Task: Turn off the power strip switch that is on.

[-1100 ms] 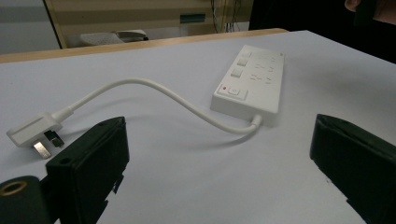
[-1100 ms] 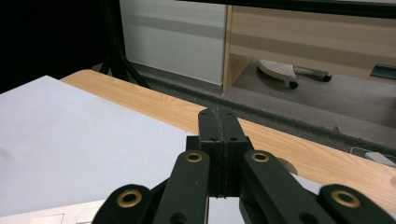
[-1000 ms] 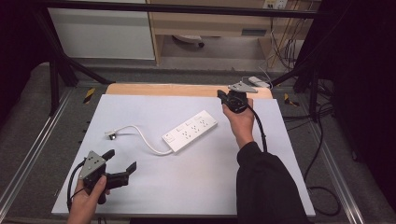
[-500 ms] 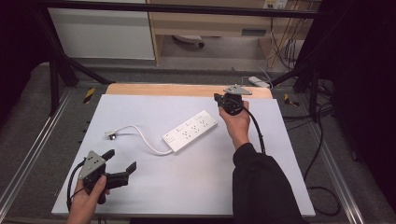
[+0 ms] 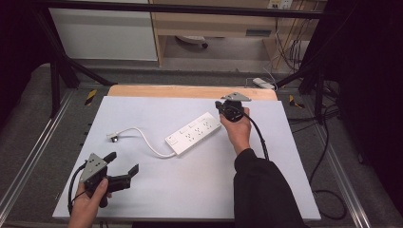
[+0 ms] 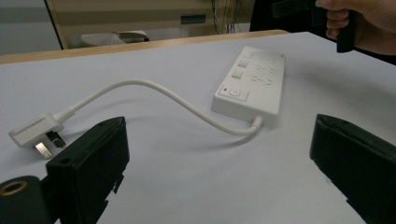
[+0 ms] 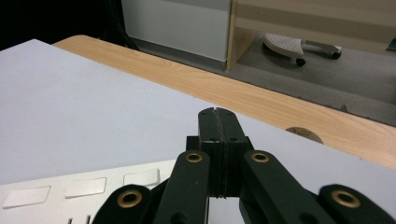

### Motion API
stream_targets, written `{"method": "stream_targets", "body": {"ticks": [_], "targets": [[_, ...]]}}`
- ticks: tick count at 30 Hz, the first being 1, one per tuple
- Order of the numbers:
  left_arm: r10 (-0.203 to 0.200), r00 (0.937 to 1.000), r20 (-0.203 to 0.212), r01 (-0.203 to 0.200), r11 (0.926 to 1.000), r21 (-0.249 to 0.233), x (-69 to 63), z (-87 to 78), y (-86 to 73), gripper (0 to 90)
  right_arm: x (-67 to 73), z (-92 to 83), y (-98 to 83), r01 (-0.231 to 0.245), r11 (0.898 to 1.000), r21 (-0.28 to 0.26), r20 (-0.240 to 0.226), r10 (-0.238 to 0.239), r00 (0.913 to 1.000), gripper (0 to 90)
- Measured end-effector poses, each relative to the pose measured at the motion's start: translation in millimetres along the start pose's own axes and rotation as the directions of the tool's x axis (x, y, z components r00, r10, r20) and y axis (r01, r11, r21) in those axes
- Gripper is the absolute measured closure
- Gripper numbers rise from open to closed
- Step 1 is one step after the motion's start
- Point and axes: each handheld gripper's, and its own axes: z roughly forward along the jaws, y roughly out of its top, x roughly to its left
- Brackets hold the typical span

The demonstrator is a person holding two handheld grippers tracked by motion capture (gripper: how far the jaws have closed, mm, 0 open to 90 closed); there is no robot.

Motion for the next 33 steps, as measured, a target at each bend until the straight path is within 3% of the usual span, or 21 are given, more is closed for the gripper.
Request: {"method": "stream_targets", "body": {"ticks": [16,33], "targets": [[0.002,1.0,0.005,-0.002,1.0,0.005,0.8,-0.1,0.0,4.9,-4.7,8.6,-12.6,-0.013,0.999,0.04,0.013,0.013,0.9998,90.0],[0.009,0.9999,0.006,-0.009,1.0,0.003,0.8,-0.7,0.6,4.9,0.1,11.8,-17.0,-0.001,0.998,0.069,0.002,0.0,1.0,90.0]]}}
